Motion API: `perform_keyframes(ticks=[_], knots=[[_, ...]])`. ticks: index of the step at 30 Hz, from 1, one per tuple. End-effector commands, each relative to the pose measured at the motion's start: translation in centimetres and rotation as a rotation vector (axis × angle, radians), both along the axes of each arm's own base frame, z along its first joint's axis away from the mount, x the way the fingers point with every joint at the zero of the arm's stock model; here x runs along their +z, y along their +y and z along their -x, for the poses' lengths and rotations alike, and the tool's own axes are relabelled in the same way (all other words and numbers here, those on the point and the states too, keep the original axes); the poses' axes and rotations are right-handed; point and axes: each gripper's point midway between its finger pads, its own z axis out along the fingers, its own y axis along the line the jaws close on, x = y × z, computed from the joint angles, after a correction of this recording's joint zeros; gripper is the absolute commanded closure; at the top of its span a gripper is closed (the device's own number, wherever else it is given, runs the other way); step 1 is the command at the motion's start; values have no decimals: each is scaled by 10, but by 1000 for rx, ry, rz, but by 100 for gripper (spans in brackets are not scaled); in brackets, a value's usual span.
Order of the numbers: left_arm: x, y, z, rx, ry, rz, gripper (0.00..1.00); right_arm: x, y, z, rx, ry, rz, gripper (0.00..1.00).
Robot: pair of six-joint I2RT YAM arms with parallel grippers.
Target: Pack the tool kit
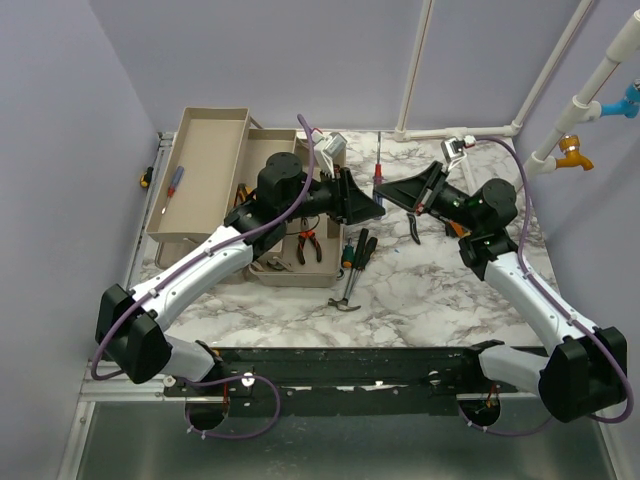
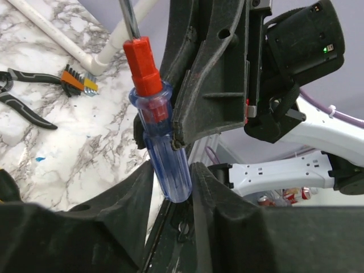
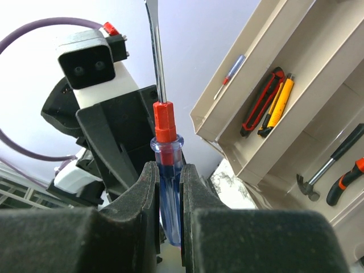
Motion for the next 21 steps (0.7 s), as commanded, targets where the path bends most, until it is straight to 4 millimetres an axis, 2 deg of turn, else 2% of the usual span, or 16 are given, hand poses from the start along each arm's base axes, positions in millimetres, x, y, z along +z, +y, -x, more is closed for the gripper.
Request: perform_keyframes(ticks=[1, 3, 4, 7, 9, 11, 13, 15, 19, 21], knots=[[16, -7, 4, -42, -27, 58, 72, 5, 6, 11, 50, -29, -17, 99], [14, -8, 3, -44, -24, 55, 79, 4, 7, 12, 55, -29, -17, 99], [13, -9, 3, -48, -25, 50, 99, 4, 7, 12, 53, -34, -14, 93], [9, -5, 4, -41, -35, 29, 100, 2, 6, 9, 30, -32, 6, 51], [6, 2, 0, -9, -55, -8, 100, -1, 4, 3, -10, -21, 33, 28], [0, 16, -8, 48, -55, -60, 100, -3, -1, -4, -68, -18, 70, 15], [-4, 36, -14, 98, -52, -99, 100, -4, -7, -11, -138, -15, 106, 11], [-7, 62, -21, 158, -56, -144, 100, -6, -16, -18, -218, -5, 144, 10], [-13, 141, -40, 389, -61, -331, 100, -11, -34, -27, -348, 6, 207, 10], [-8, 183, -48, 511, -86, -417, 100, -16, -40, -29, -388, 9, 235, 10]])
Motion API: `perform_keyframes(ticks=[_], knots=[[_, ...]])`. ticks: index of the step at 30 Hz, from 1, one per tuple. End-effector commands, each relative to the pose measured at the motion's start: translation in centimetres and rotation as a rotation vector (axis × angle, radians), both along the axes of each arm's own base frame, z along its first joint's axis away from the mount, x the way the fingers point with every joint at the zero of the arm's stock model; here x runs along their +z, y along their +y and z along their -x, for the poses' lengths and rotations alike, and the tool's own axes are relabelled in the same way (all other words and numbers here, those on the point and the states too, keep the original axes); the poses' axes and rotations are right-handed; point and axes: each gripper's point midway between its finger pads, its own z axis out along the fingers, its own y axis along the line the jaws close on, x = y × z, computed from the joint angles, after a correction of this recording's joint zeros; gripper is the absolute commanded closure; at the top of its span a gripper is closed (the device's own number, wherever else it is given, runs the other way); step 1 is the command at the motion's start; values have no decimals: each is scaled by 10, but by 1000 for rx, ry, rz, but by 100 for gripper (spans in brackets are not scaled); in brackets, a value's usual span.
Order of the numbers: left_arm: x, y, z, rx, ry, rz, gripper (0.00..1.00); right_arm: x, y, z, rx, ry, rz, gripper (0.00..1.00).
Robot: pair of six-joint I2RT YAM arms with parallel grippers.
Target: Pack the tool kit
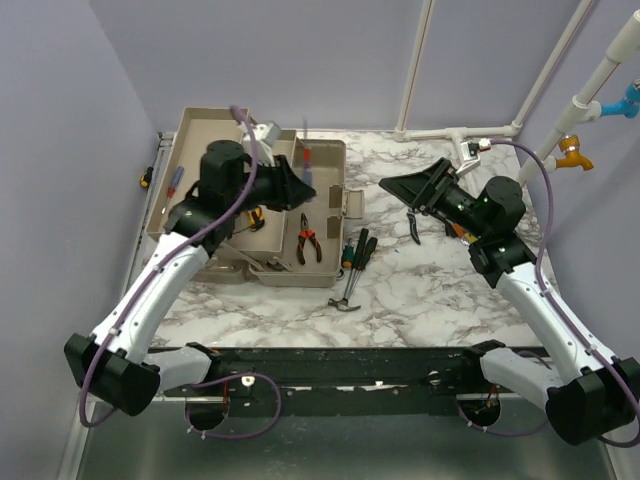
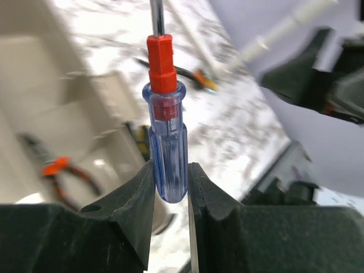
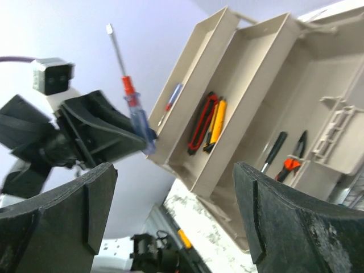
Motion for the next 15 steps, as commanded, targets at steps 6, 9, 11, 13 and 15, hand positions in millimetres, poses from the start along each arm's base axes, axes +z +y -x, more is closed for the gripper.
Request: perform_keyframes(ticks=[6, 9, 11, 13, 15], knots=[[12, 204, -29, 640, -154, -617, 100, -25, -26, -19, -191, 50, 154, 10], [14, 241, -35, 812, -184, -738, 100, -31, -26, -22, -191, 65, 170, 10], [11, 256, -40, 867, -190, -812, 100, -36, -27, -23, -197, 77, 187, 10], [5, 269, -43, 912, -163, -877, 100, -50, -32, -25, -218, 122, 232, 10], [-5, 277, -47, 934, -135, -918, 100, -65, -41, -30, -269, 170, 289, 10]])
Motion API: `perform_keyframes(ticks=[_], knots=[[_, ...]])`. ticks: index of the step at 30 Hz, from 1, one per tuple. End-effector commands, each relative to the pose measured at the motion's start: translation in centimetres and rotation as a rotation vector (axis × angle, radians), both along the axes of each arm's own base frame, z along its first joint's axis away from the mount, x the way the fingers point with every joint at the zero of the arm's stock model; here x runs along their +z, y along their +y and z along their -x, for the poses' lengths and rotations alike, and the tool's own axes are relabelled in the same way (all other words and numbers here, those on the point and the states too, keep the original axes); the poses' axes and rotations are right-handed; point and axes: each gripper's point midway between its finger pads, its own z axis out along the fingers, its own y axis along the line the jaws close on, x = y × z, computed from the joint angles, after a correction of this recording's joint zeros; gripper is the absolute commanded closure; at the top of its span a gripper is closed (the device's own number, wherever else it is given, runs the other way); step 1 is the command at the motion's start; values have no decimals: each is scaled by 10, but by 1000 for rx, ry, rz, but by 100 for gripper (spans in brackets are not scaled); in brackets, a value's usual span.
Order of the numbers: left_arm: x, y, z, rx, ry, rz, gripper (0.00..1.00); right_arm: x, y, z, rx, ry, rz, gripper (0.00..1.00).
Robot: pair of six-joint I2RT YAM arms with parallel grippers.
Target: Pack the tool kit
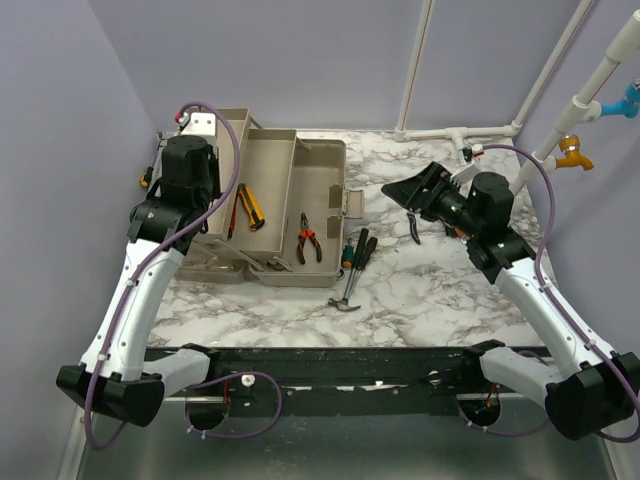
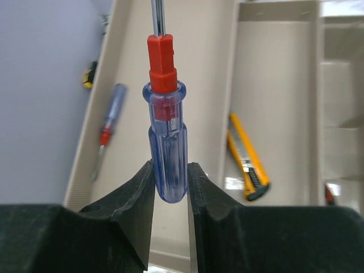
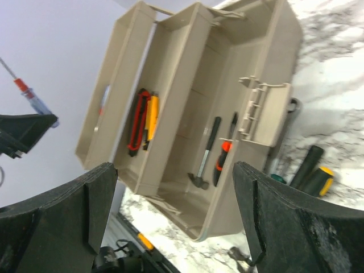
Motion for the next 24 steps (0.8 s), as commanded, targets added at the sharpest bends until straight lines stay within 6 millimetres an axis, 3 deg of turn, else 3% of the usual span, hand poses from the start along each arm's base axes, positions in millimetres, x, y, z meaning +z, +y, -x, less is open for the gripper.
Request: perform_keyframes(ticks=[1, 8, 10, 13, 17, 19, 24], knots=[[-23, 51, -7, 207, 80, -201, 100, -24, -21, -10, -115, 81, 135, 10], [-60, 62, -24, 204, 179, -96, 100, -89, -50, -12, -216, 270, 339, 10], [-68, 60, -26, 192, 223, -56, 86, -112, -58, -12, -245, 334, 392, 10], [-67, 51, -24, 168, 242, 0, 40, -151, -75, -14, -359, 471, 438, 12], [-51, 44, -18, 144, 157, 59, 9, -185, -70, -15, -394, 582, 395, 14], [-37, 42, -13, 142, 87, 88, 2, -194, -59, -16, -372, 586, 356, 17], [-9, 24, 5, 41, -94, 186, 2, -208, -35, -20, -343, 590, 343, 19]])
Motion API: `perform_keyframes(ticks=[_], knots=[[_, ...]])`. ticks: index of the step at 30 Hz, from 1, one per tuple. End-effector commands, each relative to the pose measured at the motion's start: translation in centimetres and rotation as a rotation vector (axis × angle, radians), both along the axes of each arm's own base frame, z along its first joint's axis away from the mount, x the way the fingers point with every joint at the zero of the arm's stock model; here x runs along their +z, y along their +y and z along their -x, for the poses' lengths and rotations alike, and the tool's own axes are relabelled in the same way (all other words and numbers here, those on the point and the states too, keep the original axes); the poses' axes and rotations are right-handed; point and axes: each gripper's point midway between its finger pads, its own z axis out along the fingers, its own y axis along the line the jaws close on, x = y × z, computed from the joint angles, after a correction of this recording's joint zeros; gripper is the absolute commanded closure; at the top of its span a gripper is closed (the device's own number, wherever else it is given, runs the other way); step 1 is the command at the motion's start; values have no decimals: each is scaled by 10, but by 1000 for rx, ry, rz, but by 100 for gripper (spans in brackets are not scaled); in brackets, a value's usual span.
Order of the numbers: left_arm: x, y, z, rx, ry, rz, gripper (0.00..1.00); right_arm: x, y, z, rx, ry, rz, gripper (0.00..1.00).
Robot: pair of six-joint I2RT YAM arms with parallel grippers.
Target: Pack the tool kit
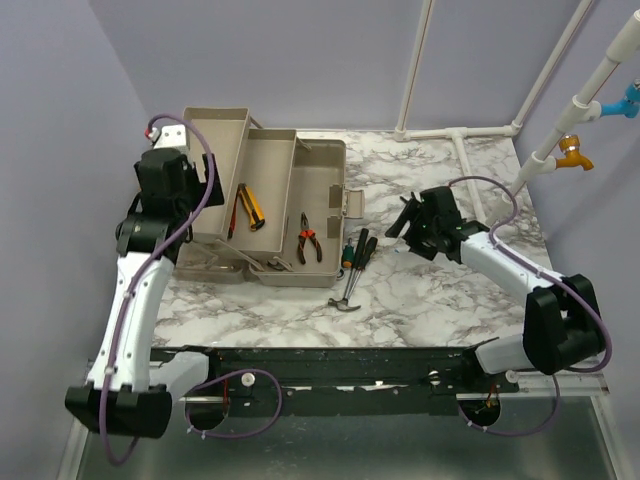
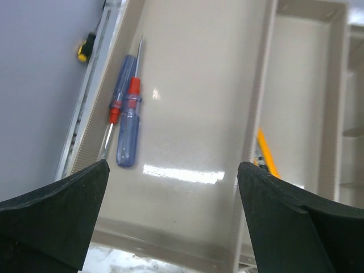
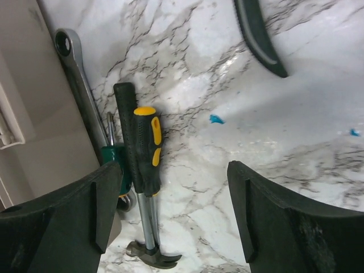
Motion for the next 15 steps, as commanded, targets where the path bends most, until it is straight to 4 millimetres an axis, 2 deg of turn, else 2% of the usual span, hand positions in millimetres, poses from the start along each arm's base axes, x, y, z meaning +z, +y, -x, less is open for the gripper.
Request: perform_keyframes(ticks=[1, 7, 15], knots=[[45, -26, 17, -114, -251, 128, 2, -5, 23, -13, -17, -25, -32, 19], [67, -34, 33, -173, -381, 149, 1, -26, 55, -14, 21, 18, -49, 22], [71, -50, 39, -254, -397, 192, 2, -59, 69, -16, 34, 87, -46, 30]])
